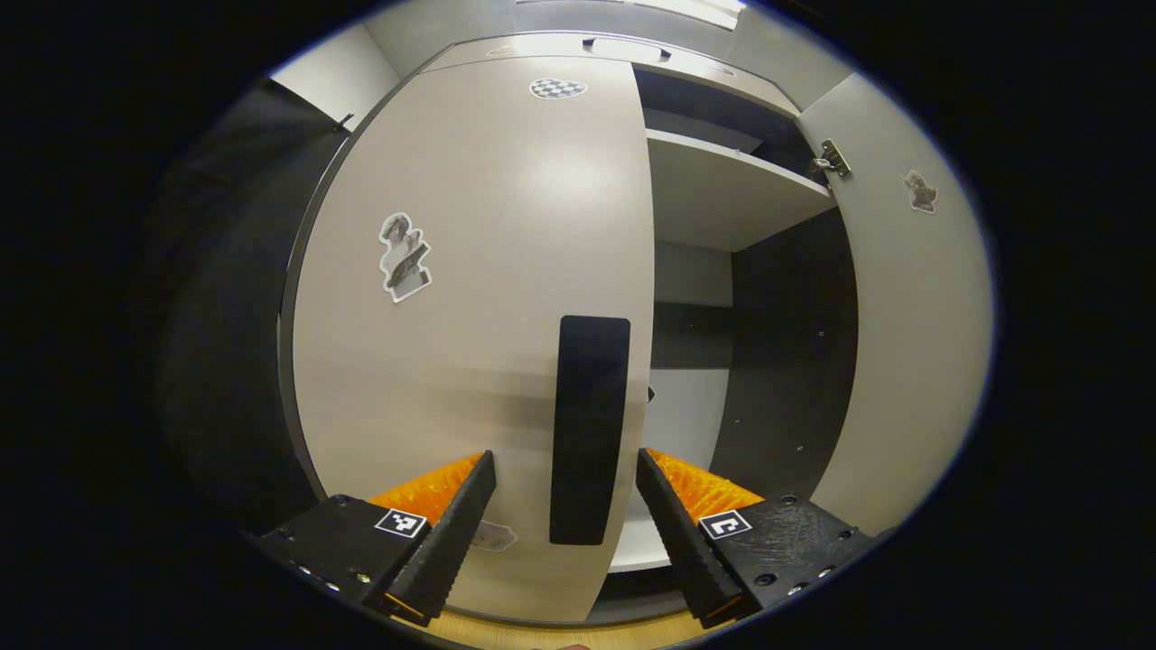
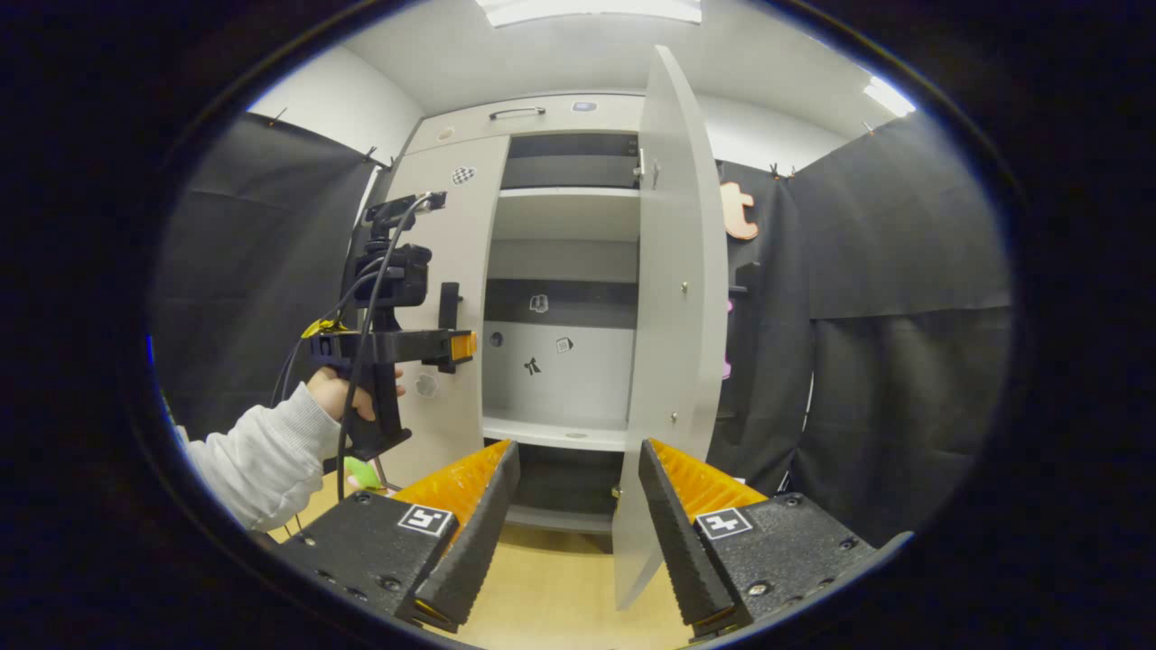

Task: Open the right door of the double-door shoe cabinet with the right hand, and open the left door with the left hand.

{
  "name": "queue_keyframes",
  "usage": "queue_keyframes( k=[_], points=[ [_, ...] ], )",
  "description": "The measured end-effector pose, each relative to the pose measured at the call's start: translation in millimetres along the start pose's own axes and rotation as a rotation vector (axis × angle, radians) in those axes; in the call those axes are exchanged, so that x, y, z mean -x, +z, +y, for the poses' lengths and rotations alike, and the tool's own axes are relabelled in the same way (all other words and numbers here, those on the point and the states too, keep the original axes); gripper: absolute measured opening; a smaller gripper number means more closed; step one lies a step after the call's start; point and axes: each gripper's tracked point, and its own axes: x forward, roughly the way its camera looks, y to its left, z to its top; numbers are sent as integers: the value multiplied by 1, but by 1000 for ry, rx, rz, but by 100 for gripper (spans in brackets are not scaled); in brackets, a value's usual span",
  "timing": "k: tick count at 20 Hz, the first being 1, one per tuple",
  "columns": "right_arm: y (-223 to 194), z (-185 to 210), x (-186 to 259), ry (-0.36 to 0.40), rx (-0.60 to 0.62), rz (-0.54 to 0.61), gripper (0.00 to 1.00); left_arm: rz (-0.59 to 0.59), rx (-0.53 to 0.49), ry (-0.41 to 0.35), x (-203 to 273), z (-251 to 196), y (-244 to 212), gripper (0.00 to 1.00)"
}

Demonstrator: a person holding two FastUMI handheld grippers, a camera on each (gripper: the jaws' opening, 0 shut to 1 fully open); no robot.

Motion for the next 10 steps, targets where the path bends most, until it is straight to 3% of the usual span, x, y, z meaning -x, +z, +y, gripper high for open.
queue_keyframes(
  k=[9,10],
  points=[
    [-1,-6,-10,1,-35,12,84,9,-4,15,-5,3,-2,93],
    [-2,-9,-13,4,-35,14,84,6,5,15,-5,4,-2,90]
  ],
)
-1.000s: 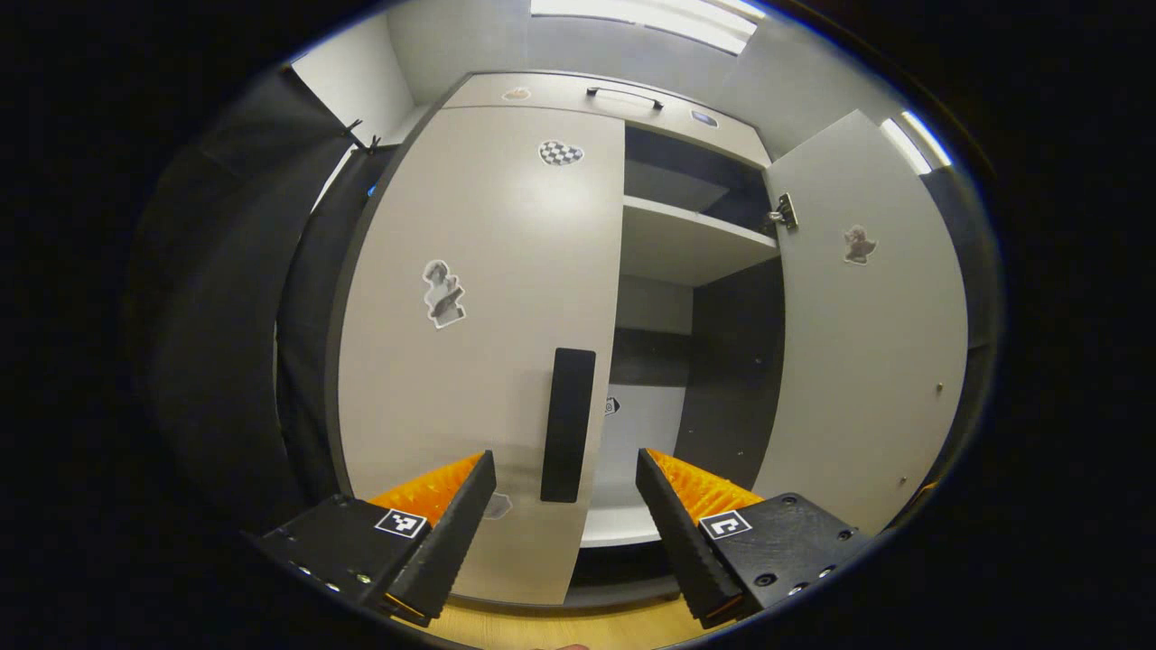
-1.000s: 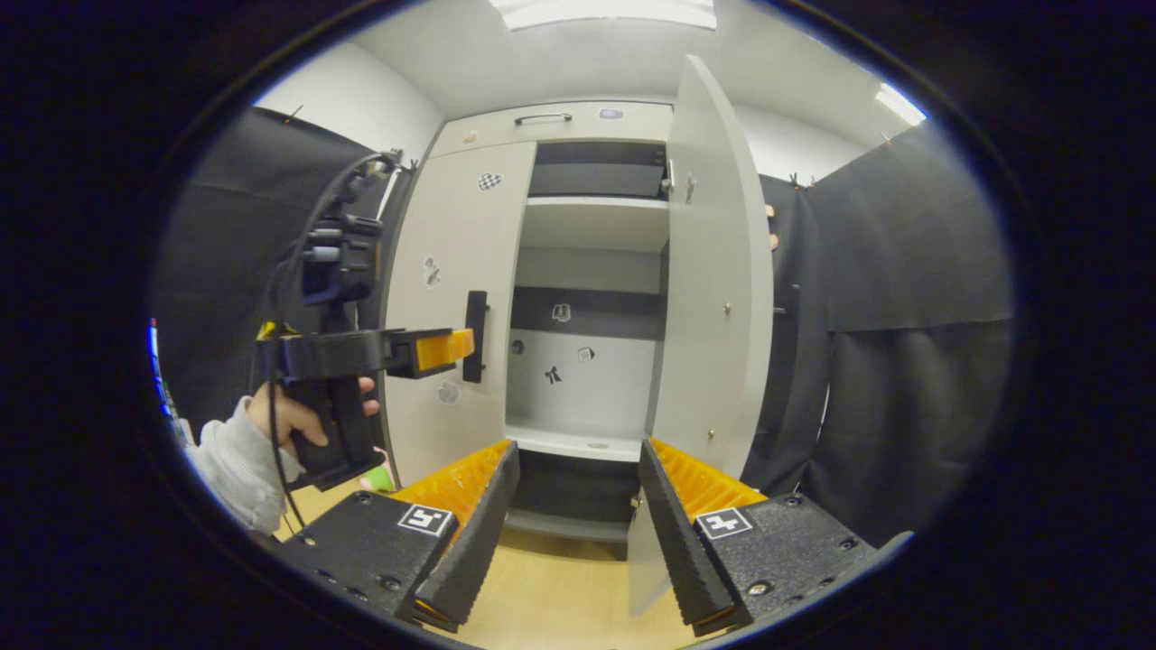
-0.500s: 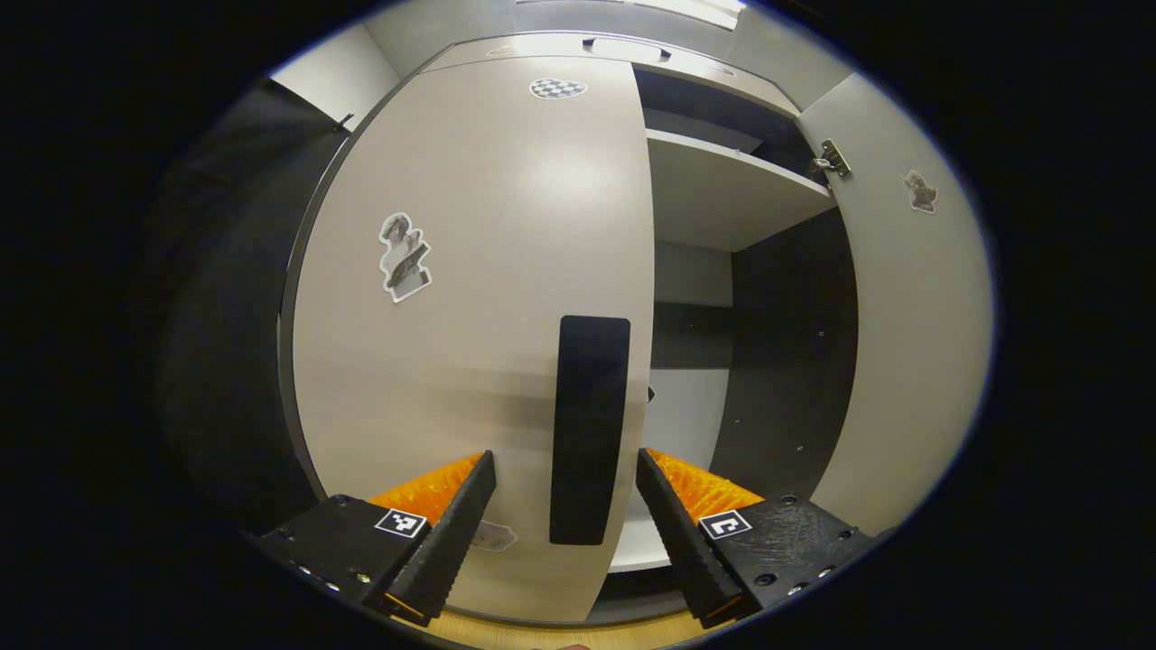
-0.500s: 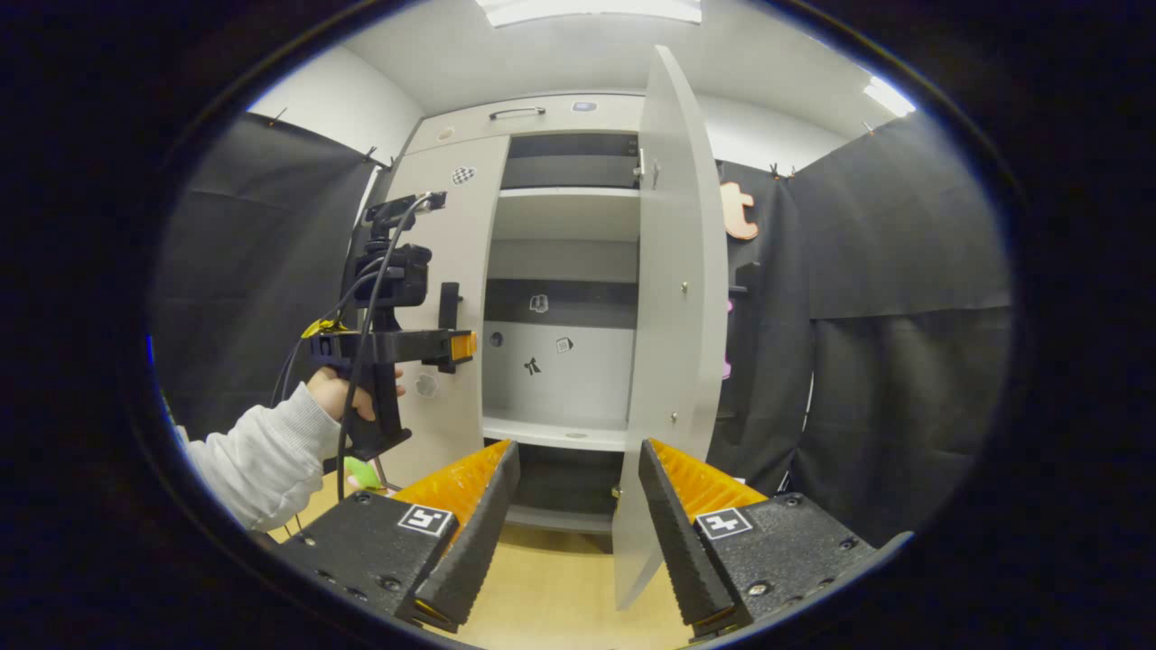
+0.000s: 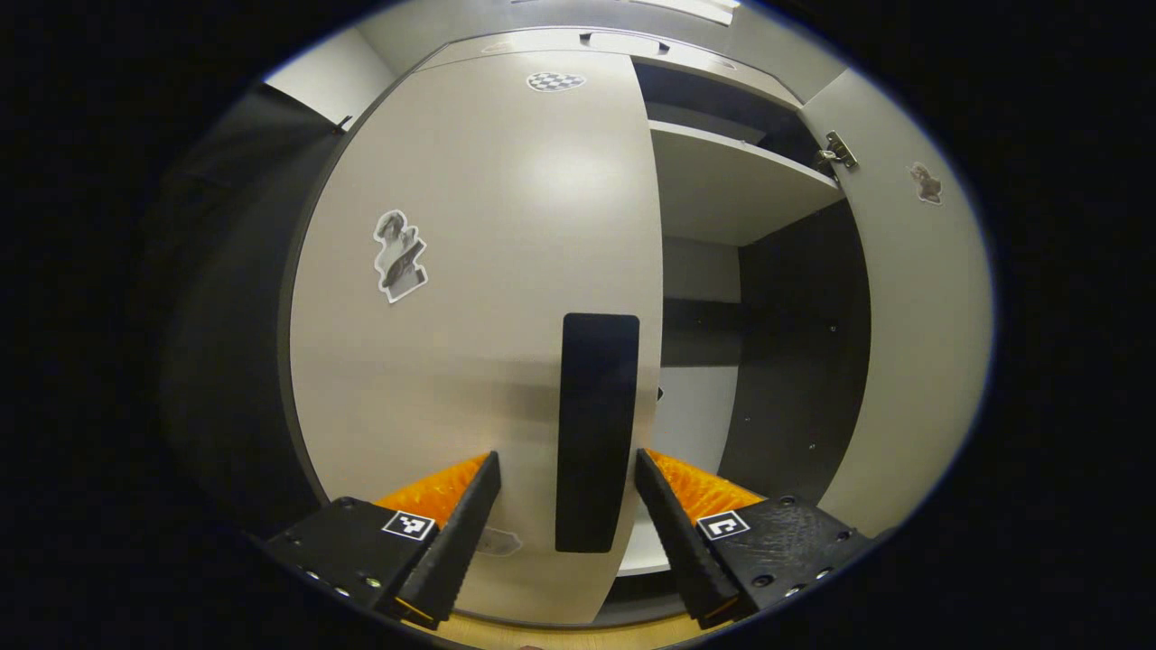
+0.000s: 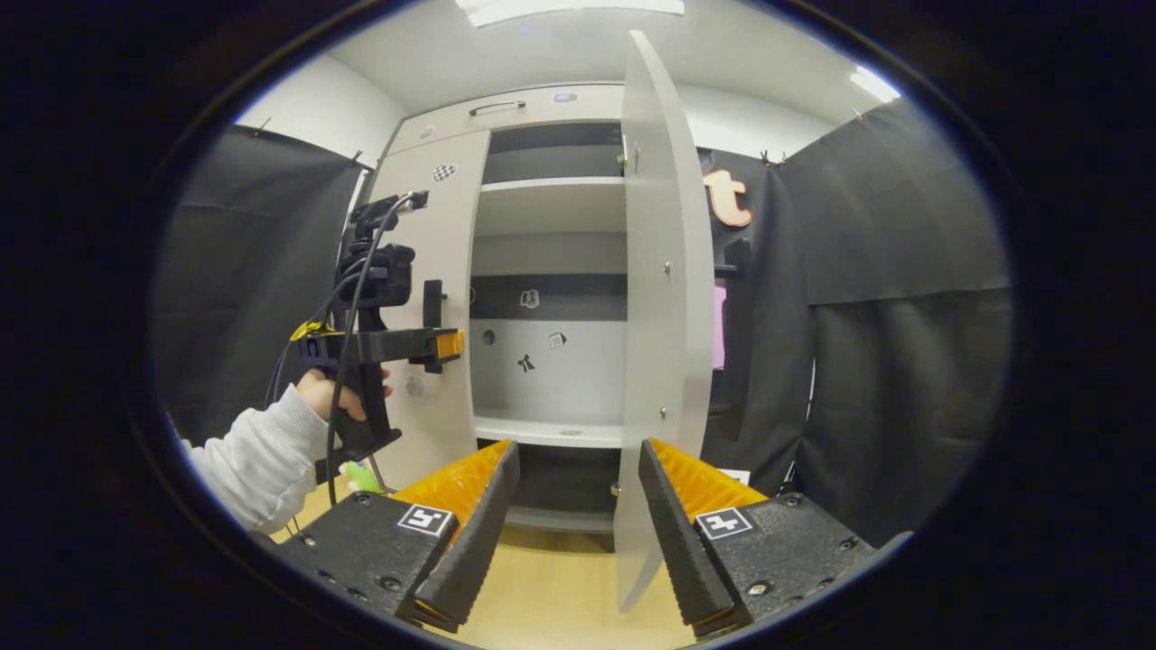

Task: Open the right door of the double-door shoe cabinet with the right hand, and open the left door with the left hand.

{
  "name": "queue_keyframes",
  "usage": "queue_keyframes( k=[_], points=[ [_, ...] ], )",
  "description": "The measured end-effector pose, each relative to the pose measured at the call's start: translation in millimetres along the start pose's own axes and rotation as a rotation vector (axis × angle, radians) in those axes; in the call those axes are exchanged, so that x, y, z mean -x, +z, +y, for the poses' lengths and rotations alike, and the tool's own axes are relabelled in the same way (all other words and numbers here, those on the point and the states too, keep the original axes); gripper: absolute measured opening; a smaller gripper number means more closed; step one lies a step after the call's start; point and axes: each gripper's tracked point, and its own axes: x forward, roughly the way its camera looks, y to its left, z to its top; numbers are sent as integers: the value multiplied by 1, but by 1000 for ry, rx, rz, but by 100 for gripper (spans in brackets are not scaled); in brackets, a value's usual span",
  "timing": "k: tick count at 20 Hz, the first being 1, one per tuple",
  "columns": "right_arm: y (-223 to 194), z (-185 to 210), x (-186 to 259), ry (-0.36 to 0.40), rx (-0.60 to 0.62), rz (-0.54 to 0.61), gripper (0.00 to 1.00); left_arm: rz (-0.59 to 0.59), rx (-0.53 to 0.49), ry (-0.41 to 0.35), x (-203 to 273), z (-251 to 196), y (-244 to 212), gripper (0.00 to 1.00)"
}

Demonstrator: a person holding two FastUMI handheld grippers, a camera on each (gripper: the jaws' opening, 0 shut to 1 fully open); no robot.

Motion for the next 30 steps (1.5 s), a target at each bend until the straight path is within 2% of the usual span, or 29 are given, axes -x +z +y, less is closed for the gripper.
queue_keyframes(
  k=[2,3,5,7,8,9,11,18,19,23,29,30],
  points=[
    [-3,-1,-6,5,4,10,83,-8,19,-3,1,0,1,70],
    [-5,-1,-8,5,5,13,84,-5,22,-7,1,-1,0,69],
    [-9,-1,-8,7,6,18,84,-7,8,-52,2,-13,-1,58],
    [-9,-1,-6,3,7,20,84,-13,-28,-47,2,-13,-1,29],
    [-9,-1,-6,-1,8,20,84,-23,-22,-53,2,-12,0,23],
    [-9,-4,-10,-4,9,21,84,-22,-10,-62,2,-12,-1,23],
    [-11,-7,-13,-10,8,26,84,-17,-13,-85,2,-12,0,12],
    [-13,-4,-16,-7,26,24,84,-3,-38,-96,20,-12,0,12],
    [-13,-5,-18,-12,33,23,87,-3,-39,-103,29,-11,1,12],
    [-16,1,-13,-12,27,25,83,-14,-49,-138,68,-1,7,12],
    [-12,17,-12,7,34,11,84,-11,-55,-148,101,21,10,11],
    [-11,20,-12,10,37,12,87,-12,-47,-147,106,25,10,11]
  ],
)
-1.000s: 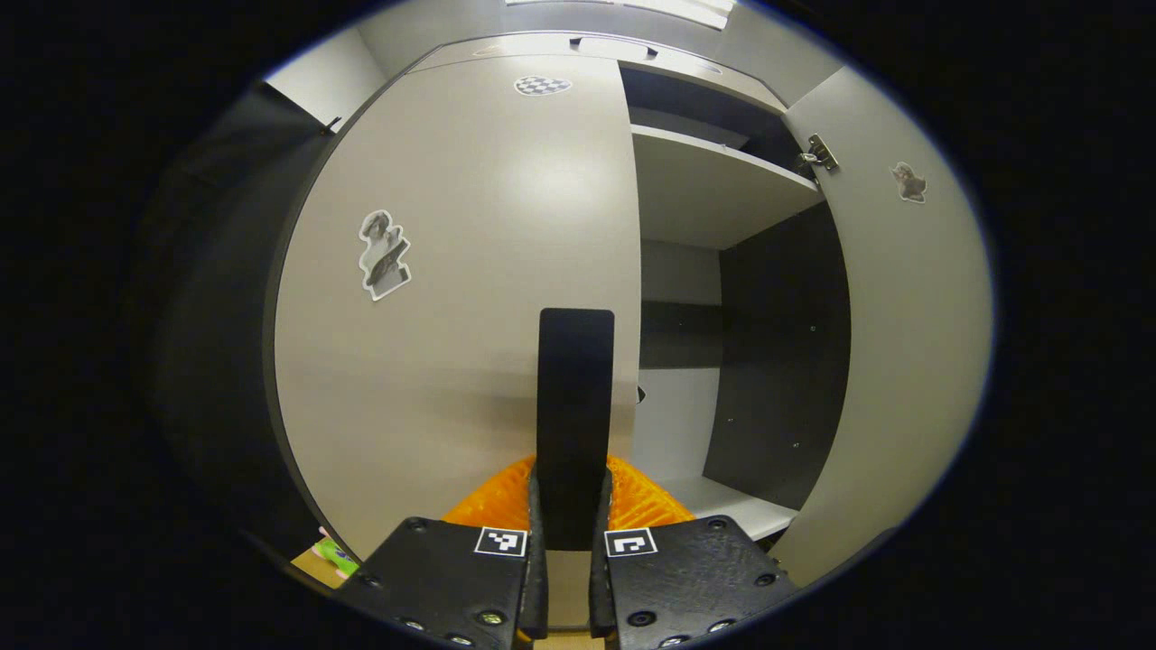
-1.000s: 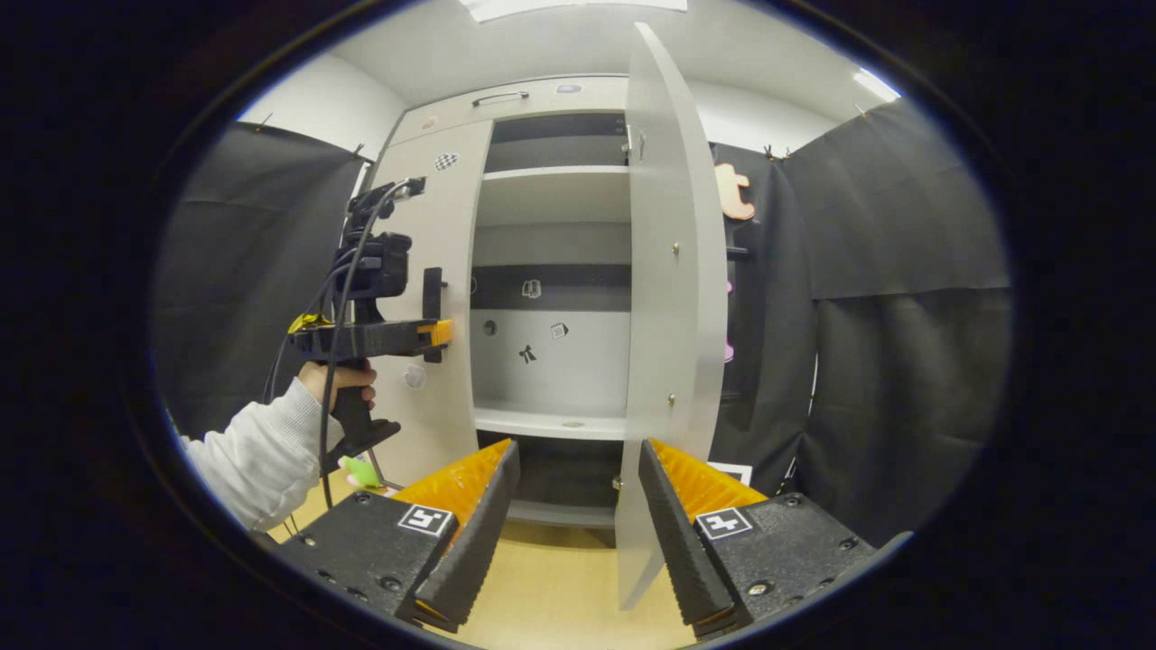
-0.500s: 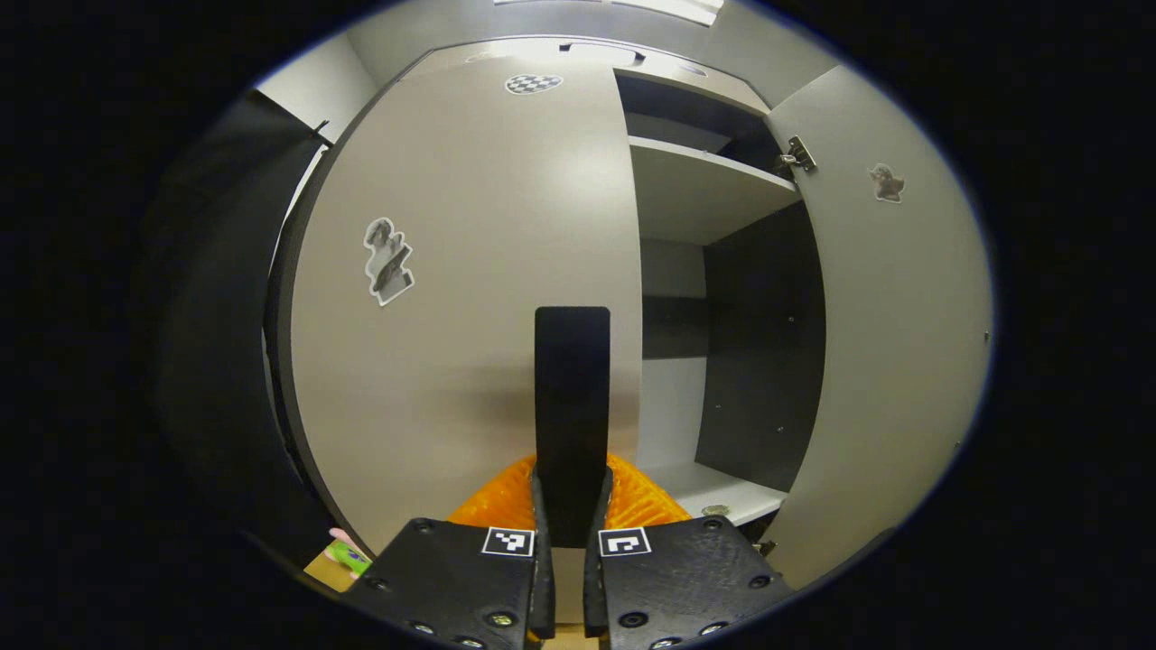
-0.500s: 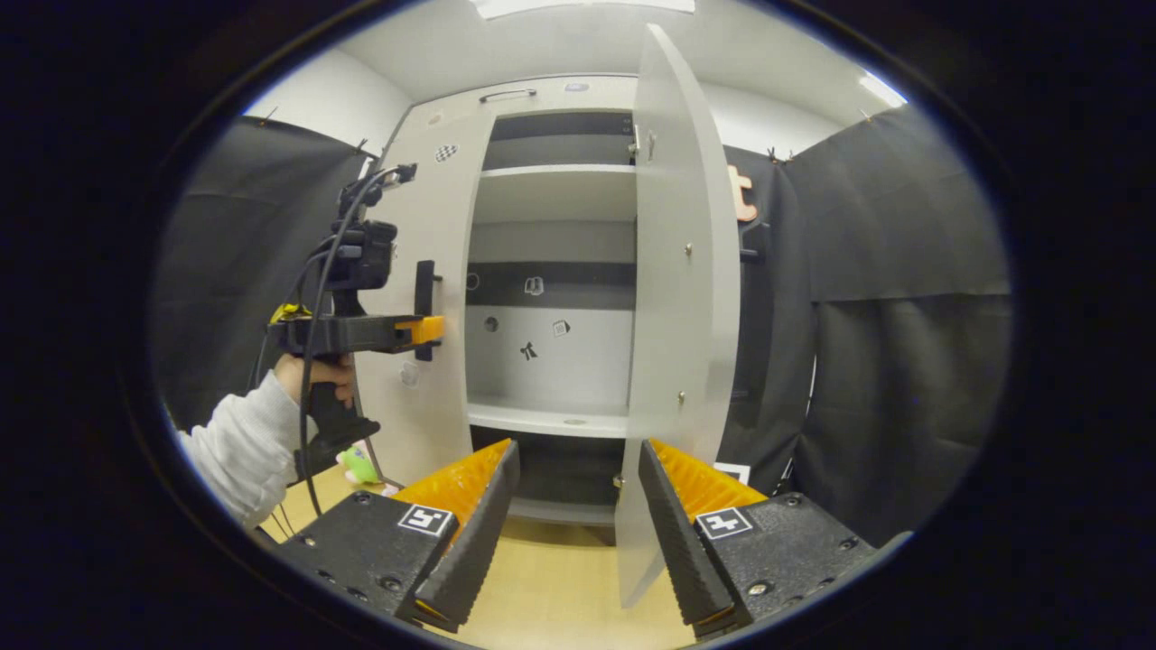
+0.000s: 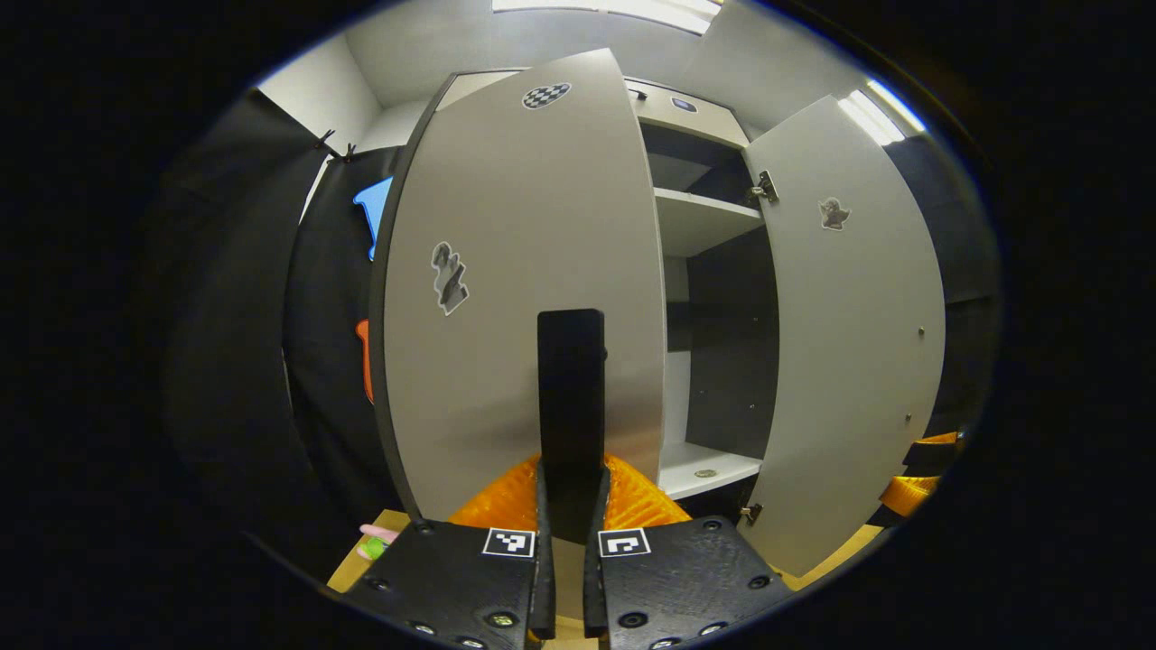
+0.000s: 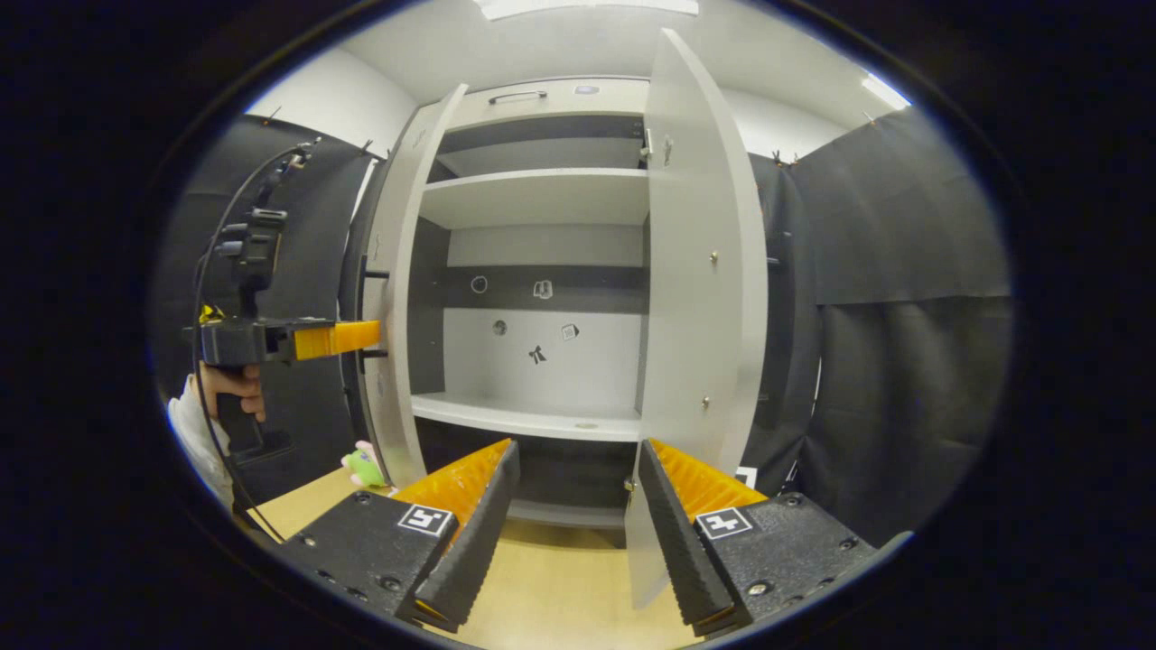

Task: Open the right door of the double-door shoe cabinet with the right hand, and open the left door with the left hand.

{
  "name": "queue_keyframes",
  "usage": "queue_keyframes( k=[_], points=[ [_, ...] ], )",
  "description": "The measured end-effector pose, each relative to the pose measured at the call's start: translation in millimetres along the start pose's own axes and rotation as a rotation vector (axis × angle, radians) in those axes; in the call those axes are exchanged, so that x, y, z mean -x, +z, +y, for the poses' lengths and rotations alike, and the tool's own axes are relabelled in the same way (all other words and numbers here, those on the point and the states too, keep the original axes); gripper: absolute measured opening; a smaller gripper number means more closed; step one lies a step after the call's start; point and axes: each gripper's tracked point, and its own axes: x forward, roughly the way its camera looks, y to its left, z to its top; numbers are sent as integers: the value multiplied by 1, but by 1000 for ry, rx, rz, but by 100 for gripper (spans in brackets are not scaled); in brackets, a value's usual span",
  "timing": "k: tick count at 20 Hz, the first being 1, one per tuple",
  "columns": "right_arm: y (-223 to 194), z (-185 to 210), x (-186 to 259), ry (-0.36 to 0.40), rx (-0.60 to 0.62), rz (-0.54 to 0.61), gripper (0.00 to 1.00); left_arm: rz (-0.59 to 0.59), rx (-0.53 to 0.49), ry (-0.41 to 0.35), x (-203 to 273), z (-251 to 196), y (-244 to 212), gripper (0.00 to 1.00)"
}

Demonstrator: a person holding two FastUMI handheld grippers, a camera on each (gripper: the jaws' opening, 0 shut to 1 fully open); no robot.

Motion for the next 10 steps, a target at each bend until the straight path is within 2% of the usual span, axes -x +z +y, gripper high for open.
queue_keyframes(
  k=[2,3,10],
  points=[
    [-1,7,-1,9,3,3,87,-3,-11,13,13,9,1,11],
    [-1,10,-2,14,3,3,83,-3,-15,24,20,15,1,11],
    [2,36,-9,59,24,3,83,-10,32,86,62,63,3,10]
  ],
)
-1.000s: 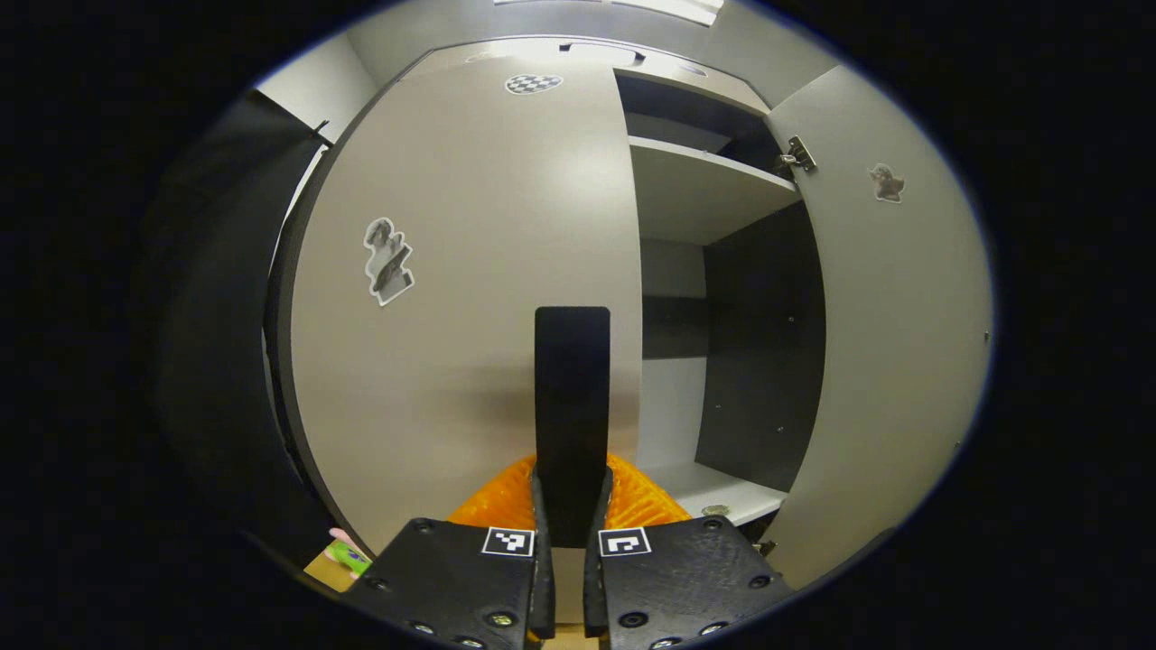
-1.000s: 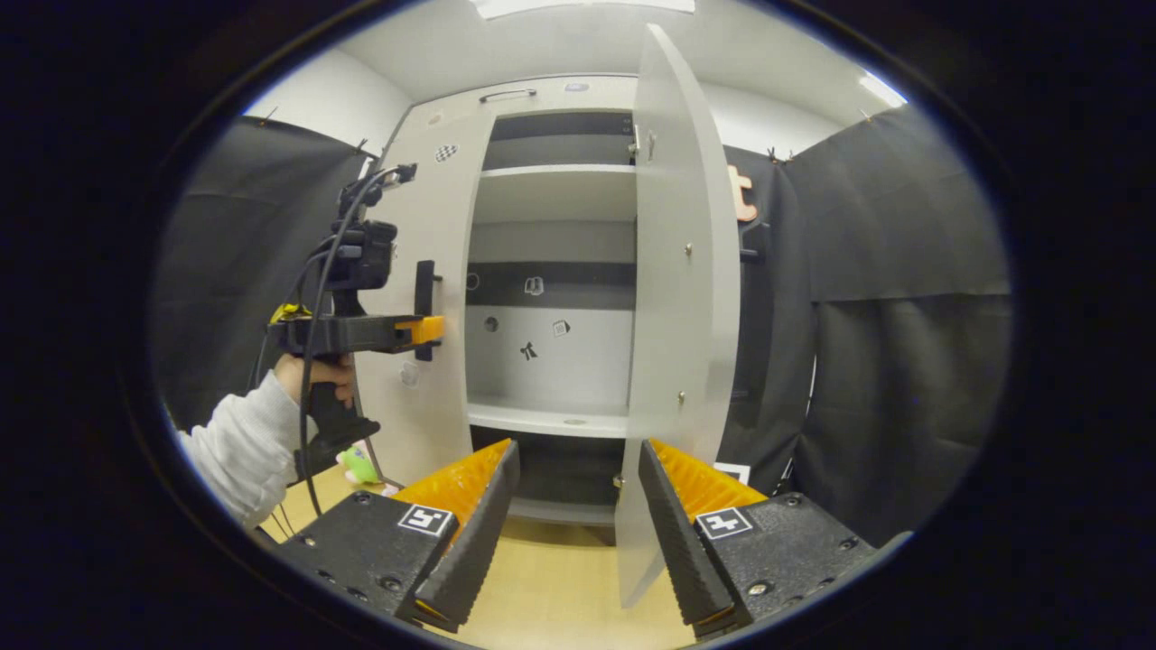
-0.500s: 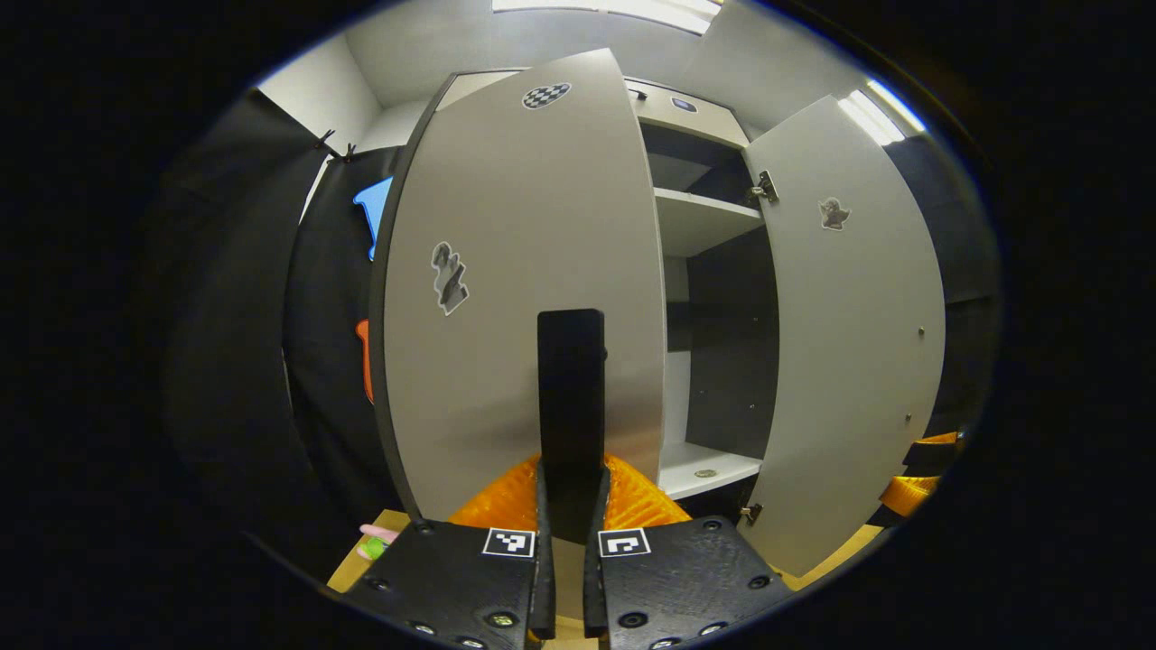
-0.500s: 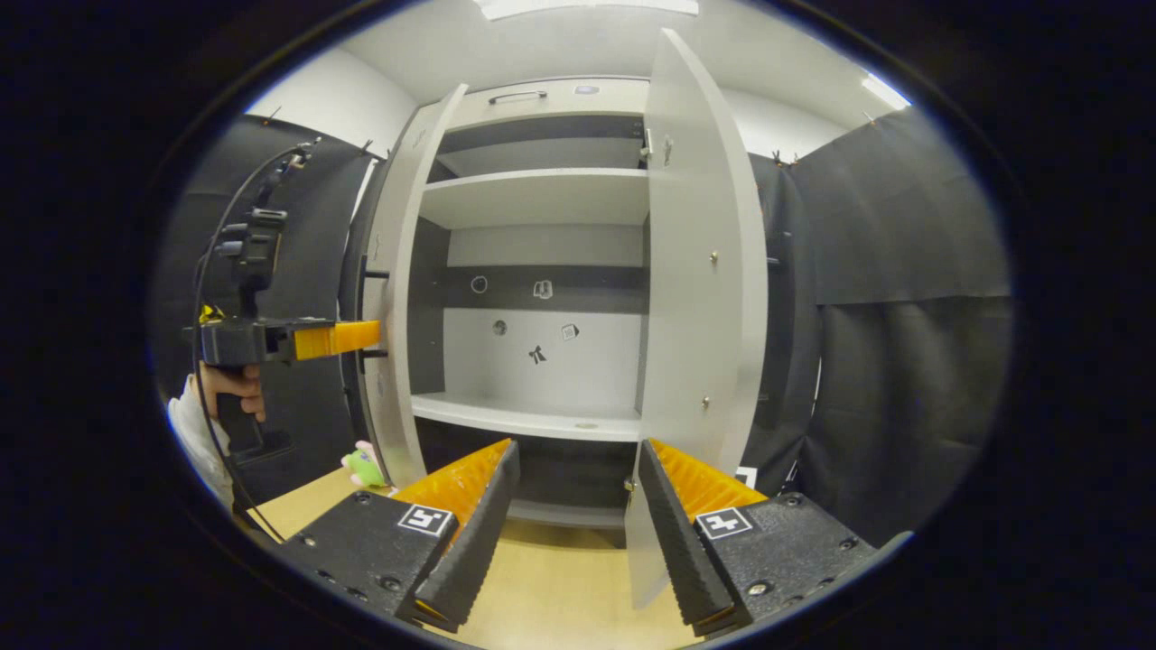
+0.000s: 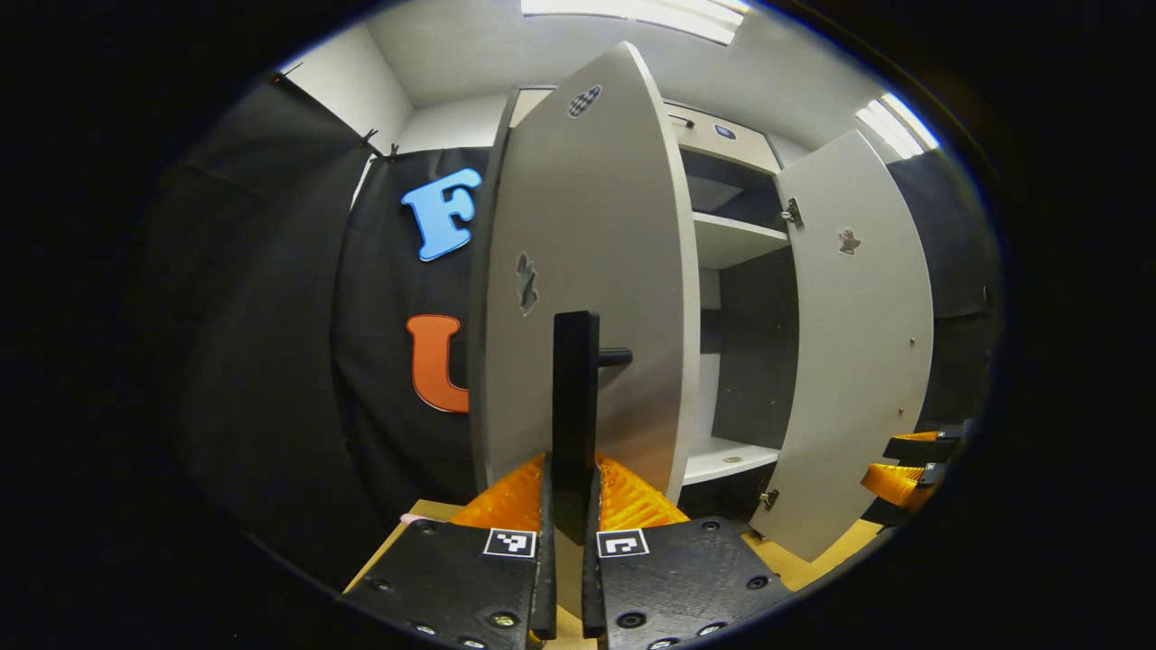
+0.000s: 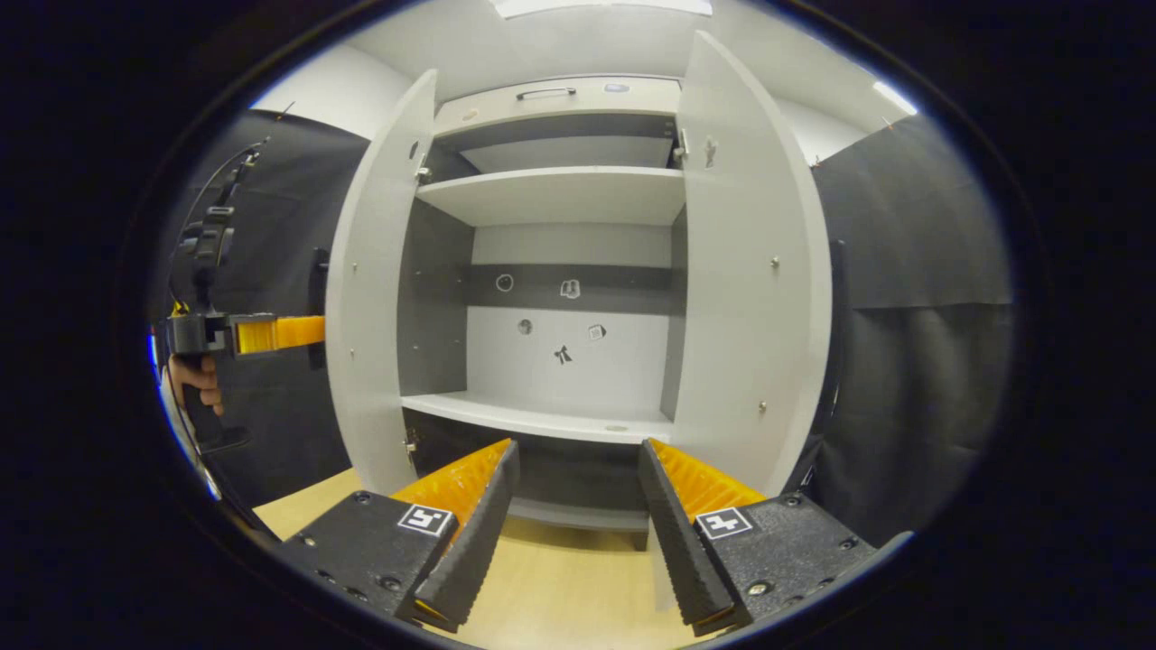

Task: Open the right door of the double-door shoe cabinet with the right hand, and open the left door with the left hand.

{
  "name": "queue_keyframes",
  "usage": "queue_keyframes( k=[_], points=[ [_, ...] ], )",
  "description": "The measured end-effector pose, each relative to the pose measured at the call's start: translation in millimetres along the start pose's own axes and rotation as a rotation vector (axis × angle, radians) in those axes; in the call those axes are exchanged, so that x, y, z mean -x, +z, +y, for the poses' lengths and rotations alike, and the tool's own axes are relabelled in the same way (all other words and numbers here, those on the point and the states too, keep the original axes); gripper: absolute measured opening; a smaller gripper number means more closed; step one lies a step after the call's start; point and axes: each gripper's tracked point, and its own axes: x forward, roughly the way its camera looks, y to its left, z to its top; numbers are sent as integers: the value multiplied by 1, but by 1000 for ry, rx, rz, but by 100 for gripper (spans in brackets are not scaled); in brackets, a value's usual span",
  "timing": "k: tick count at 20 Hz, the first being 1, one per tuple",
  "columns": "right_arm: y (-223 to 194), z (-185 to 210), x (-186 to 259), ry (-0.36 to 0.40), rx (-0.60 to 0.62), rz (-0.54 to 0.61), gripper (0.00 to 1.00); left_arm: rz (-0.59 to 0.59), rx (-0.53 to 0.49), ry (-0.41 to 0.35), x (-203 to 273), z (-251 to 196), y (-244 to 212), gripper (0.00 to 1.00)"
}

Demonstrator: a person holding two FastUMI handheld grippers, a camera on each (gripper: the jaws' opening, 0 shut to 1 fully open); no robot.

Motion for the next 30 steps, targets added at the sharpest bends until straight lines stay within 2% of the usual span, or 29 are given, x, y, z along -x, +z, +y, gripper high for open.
queue_keyframes(
  k=[8,10,11,13,14,15,17,19,21,22,23,25,27,30],
  points=[
    [-4,21,-8,34,1,9,84,5,68,14,14,30,-8,10],
    [-5,23,-8,32,3,10,87,-3,84,44,15,43,-7,10],
    [-5,23,-8,31,3,9,84,-2,86,68,18,54,-6,10],
    [-6,25,-10,33,0,12,84,-4,47,141,25,76,-6,8],
    [-7,25,-10,31,-1,14,84,-9,32,149,20,89,-6,14],
    [-7,25,-11,30,-2,15,84,-4,50,122,21,92,-7,0],
    [-10,23,-11,23,-1,23,84,-17,87,74,20,89,-7,0],
    [-11,23,-11,14,-1,32,84,-24,69,57,22,93,-7,2],
    [-11,21,-10,7,-4,33,84,-19,56,55,21,96,-8,3],
    [-11,20,-10,1,-4,32,80,-6,56,58,24,96,-9,3],
    [-11,19,-10,-8,-3,30,84,16,54,64,33,96,-14,3],
    [-11,12,-8,-32,-3,21,80,17,26,91,60,98,-16,4],
    [-17,7,-6,-44,1,31,83,21,23,35,79,77,-18,1],
    [-25,1,-8,-45,-16,60,84,-26,120,-84,91,14,-14,0]
  ],
)
